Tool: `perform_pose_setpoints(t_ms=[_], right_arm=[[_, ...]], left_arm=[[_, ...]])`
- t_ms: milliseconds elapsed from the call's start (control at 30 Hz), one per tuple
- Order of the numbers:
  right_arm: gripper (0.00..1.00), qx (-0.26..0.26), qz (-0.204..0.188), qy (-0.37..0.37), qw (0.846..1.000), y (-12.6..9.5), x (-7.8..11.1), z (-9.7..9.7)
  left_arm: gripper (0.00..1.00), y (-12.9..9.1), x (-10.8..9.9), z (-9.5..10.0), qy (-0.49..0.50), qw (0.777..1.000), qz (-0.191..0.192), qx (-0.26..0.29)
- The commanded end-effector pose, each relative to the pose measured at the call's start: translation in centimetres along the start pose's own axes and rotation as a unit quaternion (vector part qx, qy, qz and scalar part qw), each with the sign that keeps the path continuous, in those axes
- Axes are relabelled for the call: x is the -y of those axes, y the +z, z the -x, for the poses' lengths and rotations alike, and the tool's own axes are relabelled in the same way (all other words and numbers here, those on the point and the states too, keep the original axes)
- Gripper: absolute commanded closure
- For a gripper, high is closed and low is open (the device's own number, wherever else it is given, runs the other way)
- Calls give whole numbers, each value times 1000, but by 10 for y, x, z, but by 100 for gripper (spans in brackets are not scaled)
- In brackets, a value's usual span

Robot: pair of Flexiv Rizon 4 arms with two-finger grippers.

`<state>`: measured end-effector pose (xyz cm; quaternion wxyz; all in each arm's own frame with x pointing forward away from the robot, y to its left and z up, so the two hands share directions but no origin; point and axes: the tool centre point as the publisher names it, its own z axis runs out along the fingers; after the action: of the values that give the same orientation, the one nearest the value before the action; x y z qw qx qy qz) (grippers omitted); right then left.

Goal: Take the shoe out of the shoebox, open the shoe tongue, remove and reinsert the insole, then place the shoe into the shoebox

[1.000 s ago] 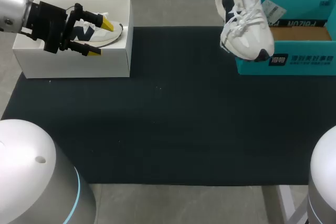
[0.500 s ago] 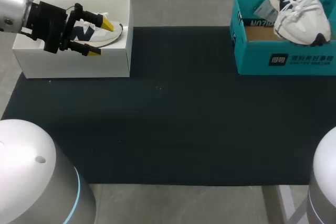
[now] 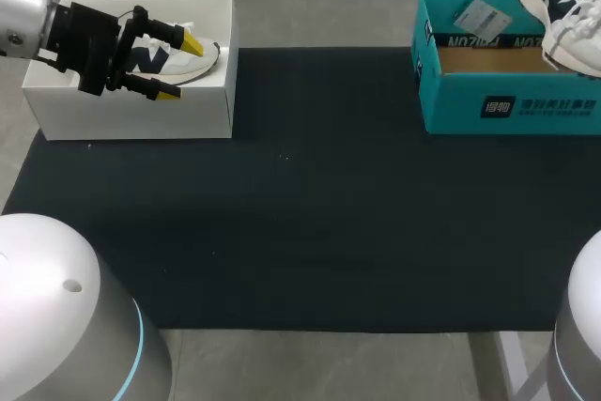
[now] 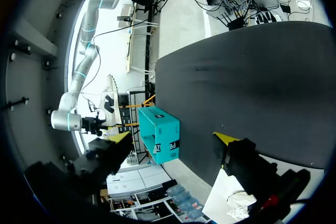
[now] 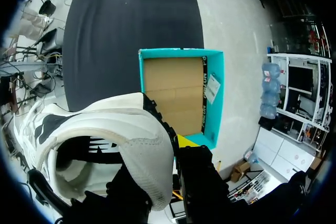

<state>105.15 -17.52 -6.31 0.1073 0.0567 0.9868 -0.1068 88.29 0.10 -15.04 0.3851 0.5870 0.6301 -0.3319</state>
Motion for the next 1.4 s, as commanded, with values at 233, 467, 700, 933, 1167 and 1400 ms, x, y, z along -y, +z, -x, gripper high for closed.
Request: perform_pose_setpoints(t_ms=[233, 467, 700, 933, 1167, 1400], right_arm=[[100, 1, 1, -1, 1000, -1, 1, -1], [100, 1, 1, -1, 1000, -1, 1, -1], [100, 0, 42, 35, 998, 29, 34, 30], [100, 36, 52, 17, 998, 49, 77, 50], [100, 40, 31, 16, 999, 76, 114, 63], [100, 18, 7, 39, 999, 108, 134, 68]], left_arm=[[0, 0, -1, 0, 0, 1000, -1, -2], [0, 0, -1, 0, 0, 1000, -1, -2], [0, 0, -1, 0, 0, 1000, -1, -2], [0, 0, -1, 0, 0, 1000, -1, -2], [0, 0, -1, 0, 0, 1000, -1, -2], [0, 0, -1, 0, 0, 1000, -1, -2]])
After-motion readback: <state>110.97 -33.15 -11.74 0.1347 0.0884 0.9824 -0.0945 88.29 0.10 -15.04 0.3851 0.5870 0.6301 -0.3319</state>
